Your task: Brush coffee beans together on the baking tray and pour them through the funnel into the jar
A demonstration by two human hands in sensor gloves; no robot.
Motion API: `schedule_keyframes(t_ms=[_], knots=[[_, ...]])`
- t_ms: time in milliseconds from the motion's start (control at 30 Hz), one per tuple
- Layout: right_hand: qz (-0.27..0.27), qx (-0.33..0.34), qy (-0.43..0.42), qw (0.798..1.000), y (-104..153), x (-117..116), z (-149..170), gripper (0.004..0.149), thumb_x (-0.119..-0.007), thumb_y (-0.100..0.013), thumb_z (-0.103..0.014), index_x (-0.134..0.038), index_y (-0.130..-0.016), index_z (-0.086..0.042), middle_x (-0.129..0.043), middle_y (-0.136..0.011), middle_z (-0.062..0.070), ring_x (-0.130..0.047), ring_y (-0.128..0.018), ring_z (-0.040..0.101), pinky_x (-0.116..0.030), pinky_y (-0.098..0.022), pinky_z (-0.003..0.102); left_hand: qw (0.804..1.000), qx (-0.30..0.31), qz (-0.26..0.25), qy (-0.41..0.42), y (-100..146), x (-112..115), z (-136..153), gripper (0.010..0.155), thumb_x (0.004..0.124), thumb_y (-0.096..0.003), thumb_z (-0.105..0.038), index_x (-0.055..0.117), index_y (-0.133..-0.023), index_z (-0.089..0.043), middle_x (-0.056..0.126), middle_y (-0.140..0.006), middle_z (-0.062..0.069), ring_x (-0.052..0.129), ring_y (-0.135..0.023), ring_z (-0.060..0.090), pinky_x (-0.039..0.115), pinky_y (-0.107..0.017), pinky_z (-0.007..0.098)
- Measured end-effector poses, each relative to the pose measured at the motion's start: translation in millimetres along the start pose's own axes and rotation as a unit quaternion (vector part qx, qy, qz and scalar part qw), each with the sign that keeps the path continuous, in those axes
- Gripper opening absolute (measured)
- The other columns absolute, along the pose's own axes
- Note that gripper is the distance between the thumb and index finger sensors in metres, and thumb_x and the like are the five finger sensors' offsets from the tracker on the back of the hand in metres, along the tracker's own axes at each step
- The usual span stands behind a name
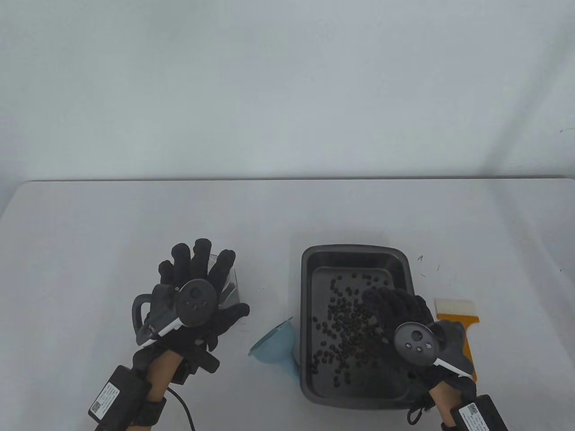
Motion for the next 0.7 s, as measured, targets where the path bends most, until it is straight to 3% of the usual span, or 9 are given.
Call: schedule_keyframes(t_ms=[167, 400, 500, 600, 700], knots=[[0.001, 0.002, -0.001, 1.0, 0, 0, 0, 0.08, -0.063, -0.04, -0.066, -0.026, -0.105, -0.038, -0.055, -0.112, 0.013, -0.056, -0.1, 0.044, -0.045, -0.069, 0.065, 0.998, -0.03, 0.06, -0.013, -23, 10, 1, 0.096, 0.068, -0.0391, -0.083, 0.025, -0.116, -0.046, 0.02, -0.127, 0.006, 0.034, -0.119, 0.051, 0.042, -0.079, 0.073], [0.005, 0.001, -0.002, 1.0, 2, 2, 2, 0.08, -0.063, -0.04, -0.066, -0.026, -0.105, -0.038, -0.056, -0.112, 0.013, -0.057, -0.1, 0.044, -0.045, -0.069, 0.065, 0.993, -0.06, 0.059, -0.087, -37, 16, 3, 0.089, 0.072, -0.0412, -0.078, 0.035, -0.115, -0.046, 0.03, -0.126, 0.004, 0.044, -0.118, 0.042, 0.051, -0.08, 0.067], [0.004, 0.001, -0.006, 1.0, 1, 1, 2, 0.08, -0.063, -0.04, -0.066, -0.026, -0.105, -0.038, -0.056, -0.112, 0.013, -0.057, -0.1, 0.044, -0.045, -0.069, 0.066, 0.989, -0.086, 0.104, -0.066, -46, 19, 14, 0.088, 0.073, -0.0423, -0.075, 0.033, -0.114, -0.046, 0.029, -0.126, 0.003, 0.05, -0.116, 0.043, 0.057, -0.078, 0.065], [0.002, 0.002, -0.002, 1.0, 1, 1, 2, 0.08, -0.063, -0.04, -0.066, -0.026, -0.105, -0.038, -0.056, -0.112, 0.013, -0.057, -0.099, 0.044, -0.045, -0.069, 0.065, 0.989, -0.097, 0.098, -0.054, -52, 17, 22, 0.084, 0.076, -0.0439, -0.069, 0.036, -0.113, -0.046, 0.036, -0.124, 0.004, 0.062, -0.109, 0.036, 0.067, -0.073, 0.057], [0.001, 0.003, -0.002, 1.0, 1, 0, 2, 0.08, -0.063, -0.04, -0.066, -0.026, -0.105, -0.038, -0.056, -0.112, 0.013, -0.057, -0.099, 0.044, -0.045, -0.069, 0.066, 0.989, -0.094, 0.109, -0.034, -56, 17, 23, 0.081, 0.077, -0.0444, -0.067, 0.04, -0.113, -0.046, 0.038, -0.122, 0.004, 0.063, -0.103, 0.036, 0.071, -0.068, 0.051]])
Point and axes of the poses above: the tracker on the back of each hand, its own z axis roughly to the little-finger side, its own y axis roughly from the fingertips to the wrist, x = y × z, the point moved 3 cm from there along -y, roughly from the wrist to the fingertips
